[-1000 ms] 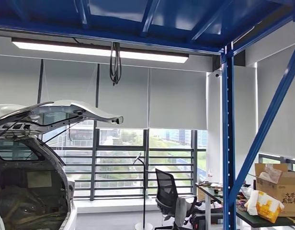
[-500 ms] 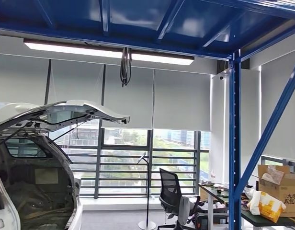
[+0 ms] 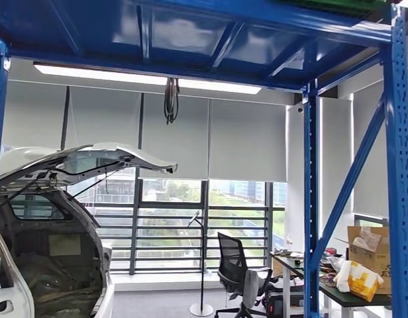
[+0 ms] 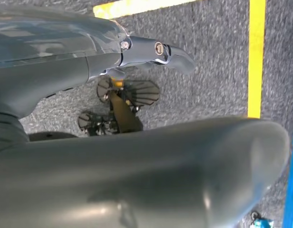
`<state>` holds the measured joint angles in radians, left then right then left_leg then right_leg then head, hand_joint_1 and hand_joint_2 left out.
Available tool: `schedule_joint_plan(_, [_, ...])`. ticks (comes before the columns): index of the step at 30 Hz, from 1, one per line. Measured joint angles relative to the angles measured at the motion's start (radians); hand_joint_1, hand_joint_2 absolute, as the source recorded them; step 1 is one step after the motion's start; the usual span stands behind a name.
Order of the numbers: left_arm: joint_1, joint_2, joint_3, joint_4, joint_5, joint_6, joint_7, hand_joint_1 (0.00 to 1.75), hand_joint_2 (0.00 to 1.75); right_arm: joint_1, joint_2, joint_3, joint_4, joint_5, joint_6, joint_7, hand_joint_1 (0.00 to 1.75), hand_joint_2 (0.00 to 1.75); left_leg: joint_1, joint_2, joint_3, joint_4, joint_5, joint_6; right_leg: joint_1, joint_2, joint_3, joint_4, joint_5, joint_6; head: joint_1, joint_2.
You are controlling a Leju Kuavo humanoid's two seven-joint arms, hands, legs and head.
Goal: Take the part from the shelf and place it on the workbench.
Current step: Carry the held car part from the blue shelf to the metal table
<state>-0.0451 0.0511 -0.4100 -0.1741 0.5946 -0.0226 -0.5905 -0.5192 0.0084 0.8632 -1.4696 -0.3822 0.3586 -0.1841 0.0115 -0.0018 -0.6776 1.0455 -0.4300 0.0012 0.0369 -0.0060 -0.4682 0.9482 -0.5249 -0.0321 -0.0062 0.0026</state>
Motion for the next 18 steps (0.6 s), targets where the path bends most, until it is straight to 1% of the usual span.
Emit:
schedule_joint_plan(1, [0.001, 0.001, 0.000, 0.000, 0.000, 0.000, 0.000, 0.00, 1.75, -0.001, 0.001, 0.000, 0.000, 0.000, 0.000, 0.000, 1.75, 1.75, -0.001, -0.002, -0.010, 0.027, -0.038, -0.003, -0.003, -0.003, -0.010, -0.009, 0.017, -0.003, 0.000, 0.000])
schedule_joint_plan(2, [0.000, 0.002, -0.001, 0.001, -0.001, 0.000, 0.000, 0.00, 1.75, -0.002, 0.002, 0.000, 0.000, 0.000, 0.000, -0.001, 1.75, 1.75, 0.000, -0.002, -0.023, 0.073, -0.089, -0.006, -0.006, -0.004, -0.021, -0.011, 0.030, -0.004, 0.000, 0.000])
schedule_joint_plan(3, [0.000, 0.002, -0.001, 0.001, -0.001, 0.001, 0.000, 0.00, 1.75, -0.001, 0.003, 0.001, 0.000, 0.000, 0.000, -0.001, 1.75, 1.75, 0.001, -0.002, -0.034, 0.132, -0.137, -0.010, -0.006, -0.005, -0.037, -0.010, 0.041, -0.006, 0.000, 0.000])
schedule_joint_plan(4, [0.000, 0.003, -0.002, 0.001, -0.001, 0.001, 0.000, 0.00, 1.75, 0.000, 0.004, 0.001, 0.000, 0.001, 0.000, -0.001, 1.75, 1.75, 0.004, -0.002, -0.041, 0.190, -0.165, -0.015, -0.007, -0.006, -0.054, -0.007, 0.051, -0.004, 0.000, 0.000])
schedule_joint_plan(5, [0.000, 0.004, -0.002, 0.001, -0.001, 0.001, 0.000, 0.00, 1.75, 0.002, 0.004, 0.001, 0.000, 0.001, 0.000, -0.001, 1.75, 1.75, 0.007, -0.002, -0.039, 0.231, -0.167, -0.020, -0.009, -0.007, -0.072, -0.001, 0.061, -0.001, 0.000, 0.000])
schedule_joint_plan(6, [0.000, 0.004, -0.002, 0.001, -0.002, 0.001, 0.000, 0.00, 1.75, 0.002, 0.004, 0.002, 0.001, 0.002, 0.000, -0.001, 1.75, 1.75, 0.011, -0.002, -0.026, 0.247, -0.147, -0.026, -0.012, -0.008, -0.092, 0.006, 0.070, 0.004, 0.000, 0.000])
schedule_joint_plan(7, [-0.001, 0.005, -0.002, 0.001, -0.002, 0.001, 0.000, 0.00, 1.75, 0.002, 0.004, 0.002, 0.001, 0.002, 0.000, -0.001, 1.75, 1.75, 0.015, -0.002, 0.001, 0.232, -0.117, -0.033, -0.016, -0.008, -0.113, 0.017, 0.077, 0.009, 0.000, 0.000])
schedule_joint_plan(8, [-0.001, 0.005, -0.003, 0.001, -0.003, 0.001, 0.000, 0.00, 1.75, 0.002, 0.004, 0.002, 0.000, 0.002, 0.000, -0.001, 1.75, 1.75, 0.021, -0.001, 0.041, 0.189, -0.094, -0.040, -0.020, -0.008, -0.134, 0.032, 0.082, 0.015, 0.000, 0.000])
schedule_joint_plan(9, [-0.003, 0.005, -0.004, 0.000, -0.004, 0.001, 0.000, 0.00, 1.75, 0.002, 0.004, 0.002, 0.000, 0.002, 0.000, -0.001, 1.75, 1.75, 0.024, -0.002, 0.090, 0.126, -0.090, -0.047, -0.022, -0.008, -0.155, 0.050, 0.084, 0.021, 0.000, 0.000])
schedule_joint_plan(10, [-0.005, 0.005, -0.004, 0.000, -0.005, 0.001, 0.000, 0.00, 1.75, 0.002, 0.004, 0.001, -0.001, 0.002, 0.000, -0.001, 1.75, 1.75, 0.026, -0.003, 0.132, 0.066, -0.103, -0.046, -0.024, -0.007, -0.174, 0.069, 0.087, 0.027, 0.000, 0.000])
schedule_joint_plan(11, [-0.007, 0.005, -0.005, 0.000, -0.006, 0.001, -0.001, 0.00, 1.75, 0.002, 0.004, 0.001, -0.002, 0.002, 0.000, -0.001, 1.75, 1.75, 0.026, -0.005, 0.160, 0.021, -0.121, -0.041, -0.024, -0.007, -0.189, 0.084, 0.092, 0.034, 0.000, 0.000])
schedule_joint_plan(12, [-0.009, 0.005, -0.005, 0.000, -0.007, 0.001, -0.001, 0.00, 1.75, 0.002, 0.005, 0.000, -0.003, 0.003, 0.000, -0.001, 1.75, 1.75, 0.023, -0.007, 0.171, -0.002, -0.136, -0.033, -0.025, -0.006, -0.201, 0.094, 0.098, 0.040, 0.000, 0.000])
schedule_joint_plan(13, [-0.008, 0.005, -0.005, 0.001, -0.007, 0.001, -0.001, 0.00, 1.75, 0.003, 0.005, 0.000, -0.004, 0.003, 0.000, -0.001, 1.75, 1.75, 0.021, -0.008, 0.167, -0.005, -0.139, -0.020, -0.026, -0.006, -0.208, 0.098, 0.105, 0.046, 0.000, 0.000])
schedule_joint_plan(14, [-0.007, 0.005, -0.006, 0.001, -0.008, 0.001, -0.001, 0.00, 1.75, 0.004, 0.004, 0.000, -0.004, 0.003, 0.000, -0.001, 1.75, 1.75, 0.020, -0.005, 0.160, -0.004, -0.135, -0.011, -0.028, -0.005, -0.213, 0.101, 0.104, 0.052, 0.000, 0.000])
schedule_joint_plan(15, [-0.006, 0.006, -0.006, 0.001, -0.008, 0.002, -0.001, 0.00, 1.75, 0.004, 0.004, 0.000, -0.004, 0.003, -0.001, -0.001, 1.75, 1.75, 0.019, -0.003, 0.152, -0.004, -0.126, 0.000, -0.030, -0.005, -0.219, 0.113, 0.086, 0.057, 0.000, 0.000])
schedule_joint_plan(16, [-0.006, 0.006, -0.006, 0.001, -0.008, 0.002, -0.001, 0.00, 1.75, 0.005, 0.004, 0.000, -0.004, 0.003, -0.001, -0.001, 1.75, 1.75, 0.019, -0.001, 0.142, -0.004, -0.116, 0.010, -0.032, -0.004, -0.228, 0.142, 0.051, 0.062, 0.000, 0.000])
schedule_joint_plan(17, [-0.007, 0.007, -0.006, 0.001, -0.008, 0.002, -0.001, 0.00, 1.75, 0.005, 0.004, 0.000, -0.004, 0.003, -0.001, -0.001, 1.75, 1.75, 0.017, 0.001, 0.131, -0.005, -0.106, 0.018, -0.034, -0.004, -0.239, 0.189, 0.003, 0.066, 0.000, 0.000])
schedule_joint_plan(18, [-0.007, 0.007, -0.006, 0.001, -0.008, 0.003, -0.001, 0.00, 1.75, 0.005, 0.004, 0.000, -0.004, 0.003, -0.001, -0.001, 1.75, 1.75, 0.014, 0.002, 0.119, -0.005, -0.096, 0.023, -0.035, -0.004, -0.251, 0.251, -0.046, 0.070, 0.000, 0.000])
